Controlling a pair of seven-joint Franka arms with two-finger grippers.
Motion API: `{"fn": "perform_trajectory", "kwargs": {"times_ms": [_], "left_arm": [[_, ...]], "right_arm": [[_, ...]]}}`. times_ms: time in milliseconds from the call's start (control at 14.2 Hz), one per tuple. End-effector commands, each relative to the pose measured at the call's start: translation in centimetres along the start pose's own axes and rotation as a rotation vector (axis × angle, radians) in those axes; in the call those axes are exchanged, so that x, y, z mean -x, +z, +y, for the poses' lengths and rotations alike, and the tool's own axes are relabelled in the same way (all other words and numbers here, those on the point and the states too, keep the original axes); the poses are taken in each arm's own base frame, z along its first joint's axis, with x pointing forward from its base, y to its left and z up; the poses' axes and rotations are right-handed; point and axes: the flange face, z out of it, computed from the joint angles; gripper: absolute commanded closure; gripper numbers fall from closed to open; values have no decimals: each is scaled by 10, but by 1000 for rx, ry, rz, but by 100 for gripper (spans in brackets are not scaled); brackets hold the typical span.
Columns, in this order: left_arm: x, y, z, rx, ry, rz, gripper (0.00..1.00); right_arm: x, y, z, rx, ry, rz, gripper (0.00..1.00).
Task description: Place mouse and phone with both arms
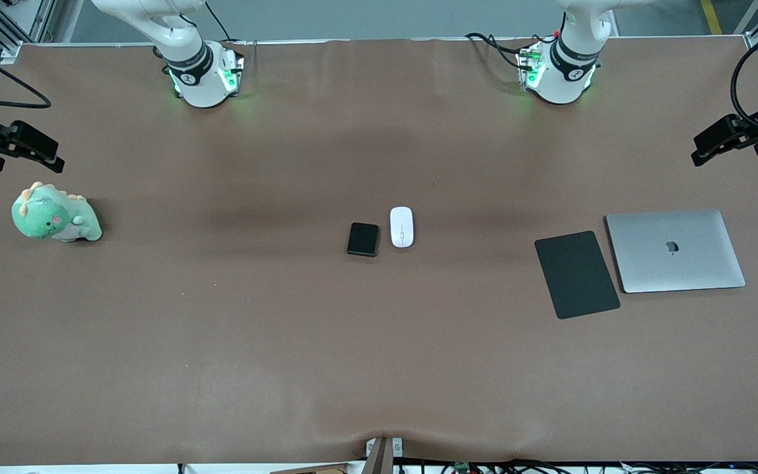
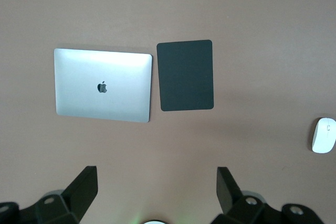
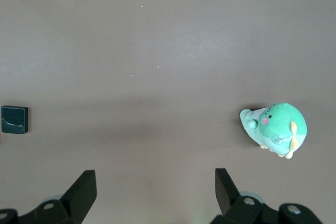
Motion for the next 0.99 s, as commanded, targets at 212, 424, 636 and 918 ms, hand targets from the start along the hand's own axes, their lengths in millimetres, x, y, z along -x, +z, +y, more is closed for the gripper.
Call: {"fn": "perform_trajectory", "kwargs": {"times_ms": [212, 424, 636, 918], "left_arm": [[2, -2, 6, 15, 24, -12, 0], [2, 0, 10, 18, 35, -15, 0], [-5, 14, 34, 47, 51, -30, 0], [-19, 72, 96, 57, 105, -21, 0]], "right_arm": [[2, -1, -3, 6, -4, 0, 0], [2, -1, -4, 5, -6, 0, 0], [2, -1, -6, 6, -10, 2, 0], [0, 2, -9, 6, -17, -6, 0]]}}
